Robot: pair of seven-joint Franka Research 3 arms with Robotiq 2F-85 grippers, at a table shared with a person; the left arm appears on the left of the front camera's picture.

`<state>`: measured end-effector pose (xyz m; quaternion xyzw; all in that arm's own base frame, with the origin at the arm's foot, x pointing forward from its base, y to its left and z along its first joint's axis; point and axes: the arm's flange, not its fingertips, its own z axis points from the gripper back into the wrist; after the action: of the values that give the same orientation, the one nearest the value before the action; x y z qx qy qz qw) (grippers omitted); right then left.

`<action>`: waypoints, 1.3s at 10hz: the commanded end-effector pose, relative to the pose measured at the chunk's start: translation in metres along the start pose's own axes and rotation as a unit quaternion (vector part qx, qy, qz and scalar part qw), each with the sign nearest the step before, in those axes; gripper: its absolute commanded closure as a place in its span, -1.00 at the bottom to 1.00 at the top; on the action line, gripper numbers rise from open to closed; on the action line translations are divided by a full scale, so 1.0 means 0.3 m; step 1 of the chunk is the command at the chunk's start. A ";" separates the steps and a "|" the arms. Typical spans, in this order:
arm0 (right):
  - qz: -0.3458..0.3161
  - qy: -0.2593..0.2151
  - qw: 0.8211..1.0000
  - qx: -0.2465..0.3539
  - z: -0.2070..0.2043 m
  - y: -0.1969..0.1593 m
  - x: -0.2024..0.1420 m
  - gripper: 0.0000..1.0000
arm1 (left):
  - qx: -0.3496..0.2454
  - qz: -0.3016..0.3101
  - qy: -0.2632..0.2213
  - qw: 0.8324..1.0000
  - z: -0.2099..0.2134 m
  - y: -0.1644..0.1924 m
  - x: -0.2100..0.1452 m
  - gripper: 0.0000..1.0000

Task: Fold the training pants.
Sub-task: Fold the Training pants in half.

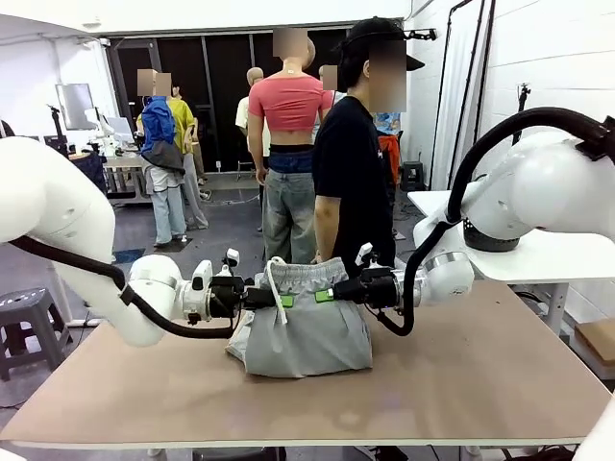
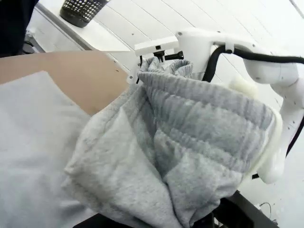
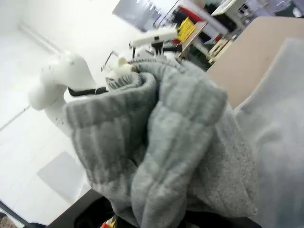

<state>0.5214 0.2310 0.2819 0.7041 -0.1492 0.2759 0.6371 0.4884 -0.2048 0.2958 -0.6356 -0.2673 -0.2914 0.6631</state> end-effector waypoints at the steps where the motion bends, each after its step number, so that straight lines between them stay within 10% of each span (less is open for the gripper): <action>1: -0.031 -0.024 0.999 -0.024 0.080 -0.069 0.110 1.00 | 0.006 0.037 -0.002 0.999 0.072 0.094 0.066 1.00; 13: -0.026 -0.045 0.997 -0.054 0.018 -0.201 0.277 1.00 | 0.042 0.040 0.003 0.998 0.014 0.245 0.202 1.00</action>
<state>0.6034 0.2433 0.2782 0.6851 -0.1581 0.2431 0.6682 0.5697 -0.1995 0.2895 -0.6246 -0.2674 -0.2595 0.6864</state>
